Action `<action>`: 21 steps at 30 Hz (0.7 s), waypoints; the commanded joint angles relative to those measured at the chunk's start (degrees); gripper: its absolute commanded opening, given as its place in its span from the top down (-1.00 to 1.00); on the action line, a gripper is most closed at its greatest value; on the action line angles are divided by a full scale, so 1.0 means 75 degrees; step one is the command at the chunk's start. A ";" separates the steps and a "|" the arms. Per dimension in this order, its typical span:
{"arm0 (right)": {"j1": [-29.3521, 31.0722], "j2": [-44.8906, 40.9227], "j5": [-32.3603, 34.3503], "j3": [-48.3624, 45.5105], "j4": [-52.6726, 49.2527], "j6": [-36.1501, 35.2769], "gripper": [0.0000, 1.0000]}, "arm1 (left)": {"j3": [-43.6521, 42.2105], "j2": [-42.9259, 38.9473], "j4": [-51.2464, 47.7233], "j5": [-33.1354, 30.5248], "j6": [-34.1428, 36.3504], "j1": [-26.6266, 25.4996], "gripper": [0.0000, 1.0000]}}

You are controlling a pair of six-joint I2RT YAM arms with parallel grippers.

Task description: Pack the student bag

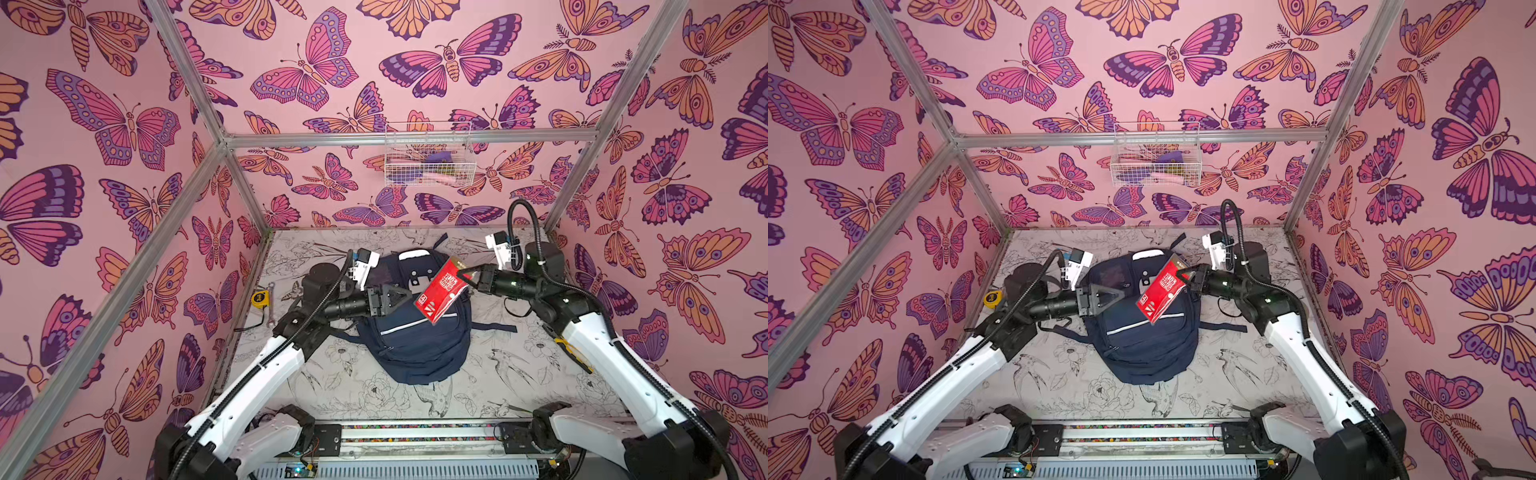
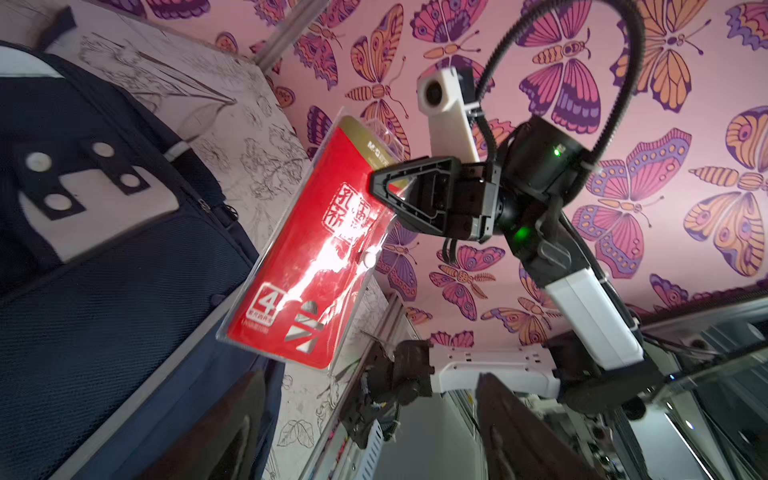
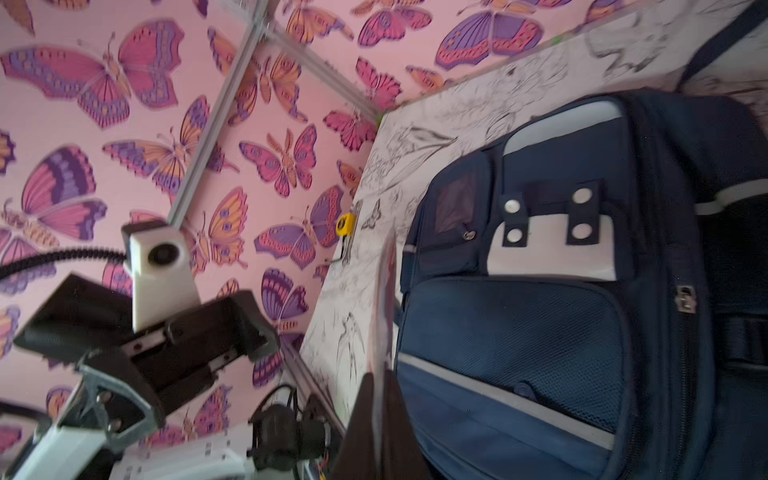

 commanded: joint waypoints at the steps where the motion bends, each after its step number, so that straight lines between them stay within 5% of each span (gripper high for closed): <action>1: -0.0054 -0.0476 0.0969 -0.0681 0.1407 0.1618 1.00 | -0.0481 0.0180 -0.0327 -0.0762 -0.0256 -0.0073 -0.68; 6: -0.0033 -0.0879 0.1204 -0.1728 0.3572 0.3354 1.00 | -0.1117 0.0359 0.2218 -0.0205 -0.1564 -0.0378 -0.93; 13: 0.0225 -0.0868 0.1154 -0.1920 0.4777 0.4091 1.00 | -0.1343 0.0766 0.3806 -0.0480 -0.2300 -0.0501 -0.99; 21: 0.0892 -0.0593 0.1256 -0.1928 0.5257 0.4170 1.00 | -0.1417 0.1686 0.5624 -0.0277 -0.3380 -0.0493 -0.41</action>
